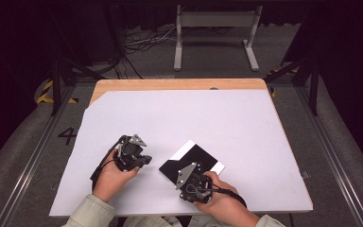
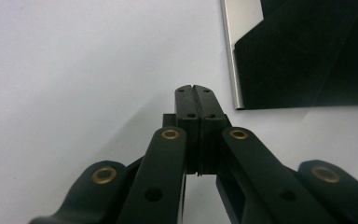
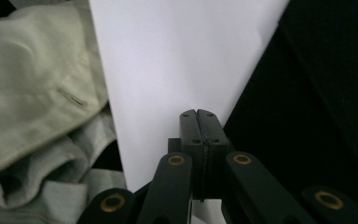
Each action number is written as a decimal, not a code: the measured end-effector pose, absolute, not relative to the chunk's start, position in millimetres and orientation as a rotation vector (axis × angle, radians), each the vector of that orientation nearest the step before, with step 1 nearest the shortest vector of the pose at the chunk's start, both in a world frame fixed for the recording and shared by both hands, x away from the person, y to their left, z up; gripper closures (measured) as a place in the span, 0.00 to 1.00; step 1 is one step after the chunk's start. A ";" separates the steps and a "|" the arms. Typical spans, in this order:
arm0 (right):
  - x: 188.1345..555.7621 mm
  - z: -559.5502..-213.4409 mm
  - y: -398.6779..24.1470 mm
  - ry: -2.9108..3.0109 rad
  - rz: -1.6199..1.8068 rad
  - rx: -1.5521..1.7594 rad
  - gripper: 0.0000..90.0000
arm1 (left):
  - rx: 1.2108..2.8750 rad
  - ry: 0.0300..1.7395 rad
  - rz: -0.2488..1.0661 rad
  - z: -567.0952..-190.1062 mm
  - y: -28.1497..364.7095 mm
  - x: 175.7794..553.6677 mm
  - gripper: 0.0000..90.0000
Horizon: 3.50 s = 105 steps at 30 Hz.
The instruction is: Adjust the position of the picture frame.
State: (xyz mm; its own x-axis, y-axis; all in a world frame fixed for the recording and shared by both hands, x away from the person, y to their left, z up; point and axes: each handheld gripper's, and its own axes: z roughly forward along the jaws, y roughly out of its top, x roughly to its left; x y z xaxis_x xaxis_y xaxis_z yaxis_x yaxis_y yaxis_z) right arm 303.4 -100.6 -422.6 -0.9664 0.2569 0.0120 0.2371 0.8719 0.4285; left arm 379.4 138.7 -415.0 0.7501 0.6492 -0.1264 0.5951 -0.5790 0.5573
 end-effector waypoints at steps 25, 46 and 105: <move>340.6 -403.4 -206.5 2.705 0.723 0.874 1.00 | 2.431 0.857 0.108 -428.4 104.3 379.1 1.00; 368.0 -409.3 -254.2 2.570 0.741 1.121 1.00 | 2.446 0.756 -0.016 -432.8 83.3 366.9 1.00; 291.7 -405.6 -231.0 2.824 0.793 0.743 1.00 | 2.339 0.845 0.061 -416.5 100.7 373.7 0.99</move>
